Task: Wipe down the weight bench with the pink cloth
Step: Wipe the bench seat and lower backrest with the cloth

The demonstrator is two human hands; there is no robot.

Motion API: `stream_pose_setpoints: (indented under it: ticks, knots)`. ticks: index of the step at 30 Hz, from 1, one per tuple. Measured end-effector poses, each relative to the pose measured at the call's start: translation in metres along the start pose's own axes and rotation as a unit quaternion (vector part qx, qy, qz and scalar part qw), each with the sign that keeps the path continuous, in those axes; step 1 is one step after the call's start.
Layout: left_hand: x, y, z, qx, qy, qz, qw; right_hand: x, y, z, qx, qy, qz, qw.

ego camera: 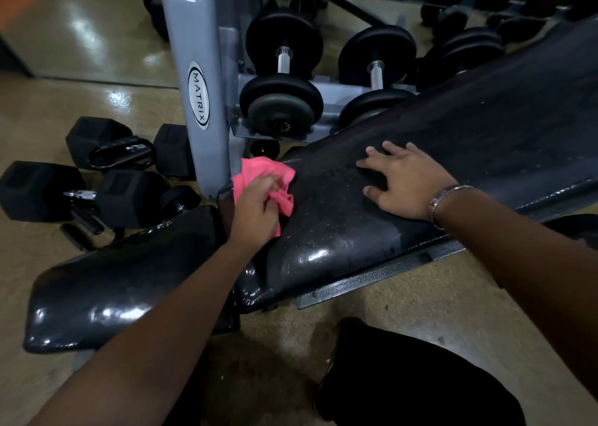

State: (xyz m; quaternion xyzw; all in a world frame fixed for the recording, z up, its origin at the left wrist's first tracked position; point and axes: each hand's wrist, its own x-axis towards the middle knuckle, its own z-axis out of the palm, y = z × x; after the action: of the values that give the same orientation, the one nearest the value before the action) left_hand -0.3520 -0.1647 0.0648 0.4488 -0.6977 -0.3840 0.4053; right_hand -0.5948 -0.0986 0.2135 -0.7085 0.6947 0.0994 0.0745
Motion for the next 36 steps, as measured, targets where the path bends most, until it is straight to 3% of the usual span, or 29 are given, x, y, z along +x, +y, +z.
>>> stream_pose_setpoints:
  ticks: [6,12,18,22,28,33,36]
  knots:
    - [0.029,0.013,0.010,-0.033,0.075,-0.061,0.995,0.002,-0.002,0.000,-0.008,-0.001,0.001,1.000]
    - [0.002,0.013,-0.012,0.079,-0.016,0.040,0.996,0.001,-0.002,0.003,-0.012,-0.001,0.001,1.000]
    - [0.018,0.019,0.013,0.002,0.048,-0.039,0.998,-0.001,-0.002,0.003,-0.005,0.005,0.004,1.000]
    - [-0.004,0.012,-0.010,0.092,-0.028,0.064,0.993,-0.001,0.000,0.004,-0.002,0.008,0.001,1.000]
    - [0.023,0.025,0.012,0.023,0.056,-0.040,0.997,-0.001,0.002,0.004,0.003,0.003,-0.002,1.000]
    - [-0.017,0.016,-0.004,0.078,-0.012,0.072,0.994,-0.001,0.002,0.005,0.000,0.003,-0.004,1.000]
    - [-0.002,0.019,0.005,0.054,0.043,0.029,0.997,-0.002,0.002,0.006,0.002,0.006,-0.003,1.000]
